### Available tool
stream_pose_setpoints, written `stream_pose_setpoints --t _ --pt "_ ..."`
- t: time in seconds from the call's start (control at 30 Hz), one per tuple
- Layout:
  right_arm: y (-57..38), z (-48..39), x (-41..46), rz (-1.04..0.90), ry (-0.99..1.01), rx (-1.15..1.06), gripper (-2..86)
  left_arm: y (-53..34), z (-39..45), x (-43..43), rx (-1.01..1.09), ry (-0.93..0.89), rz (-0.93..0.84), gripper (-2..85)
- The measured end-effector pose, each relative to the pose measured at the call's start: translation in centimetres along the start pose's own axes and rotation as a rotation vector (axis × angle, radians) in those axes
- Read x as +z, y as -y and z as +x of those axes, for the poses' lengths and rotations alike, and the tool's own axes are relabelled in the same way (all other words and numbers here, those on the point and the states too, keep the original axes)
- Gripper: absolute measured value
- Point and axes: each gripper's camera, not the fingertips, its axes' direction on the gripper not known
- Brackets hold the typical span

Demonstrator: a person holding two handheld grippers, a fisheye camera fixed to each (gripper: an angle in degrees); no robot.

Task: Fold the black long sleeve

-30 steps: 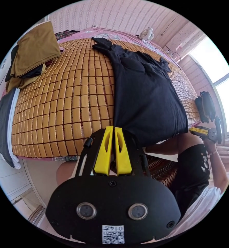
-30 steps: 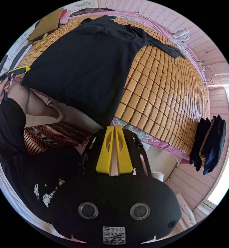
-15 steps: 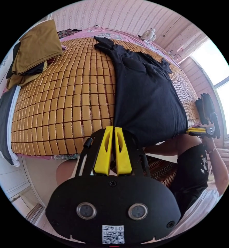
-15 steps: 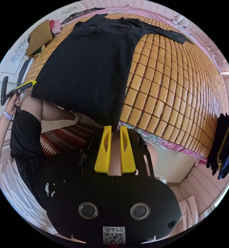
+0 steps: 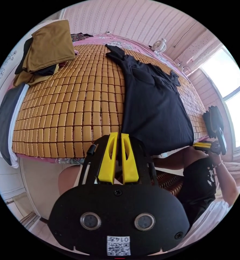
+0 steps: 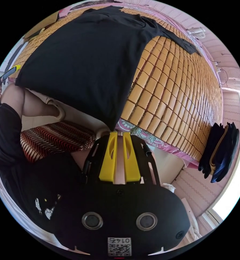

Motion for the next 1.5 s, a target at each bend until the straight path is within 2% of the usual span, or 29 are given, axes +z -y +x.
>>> stream_pose_setpoints --t 0.17,0.33,0.43,0.5,0.57,0.7,0.87,1.07,1.3,1.5 --pt "-2.8 0.0 -1.6 0.064 0.011 -0.001 2.8 -2.0 1.3 -2.4 0.028 0.003 0.173 -0.9" --pt "-6.8 0.2 -4.5 0.218 -0.019 0.048 0.9 -4.5 4.4 -4.5 0.197 -0.025 0.397 -1.0" --pt "-11.4 0.7 -8.1 0.49 -0.103 0.168 -0.5 -6.1 7.1 -5.2 0.376 -0.035 0.51 -1.0" --pt "-16.1 1.0 -10.4 0.738 -0.173 0.276 -0.8 -6.4 8.7 -5.1 0.453 -0.014 0.507 -1.0" --pt "-18.6 1.4 -11.2 0.82 -0.195 0.333 -0.9 -5.9 10.1 -4.7 0.497 0.016 0.459 -1.0" --pt "-20.9 3.5 -11.3 0.764 -0.174 0.368 -0.6 -3.4 12.4 -2.7 0.506 0.054 0.346 -1.0" --pt "-20.7 7.3 -11.2 0.737 -0.091 0.36 1.6 1.3 15.3 -0.6 0.572 0.006 0.335 -0.8" --pt "-15.3 14.3 -12.6 0.707 0.025 0.381 5.3 13.0 18.0 3.9 0.574 -0.13 0.314 0.1" --pt "-5.6 23.9 -14.9 0.774 0.099 0.47 3.2 26.6 19.9 10.4 0.573 -0.224 0.264 0.7" --pt "-3.9 28.1 -16.6 0.641 0.24 0.578 3.8 34.3 21.1 13.6 0.588 -0.244 0.158 2.8"
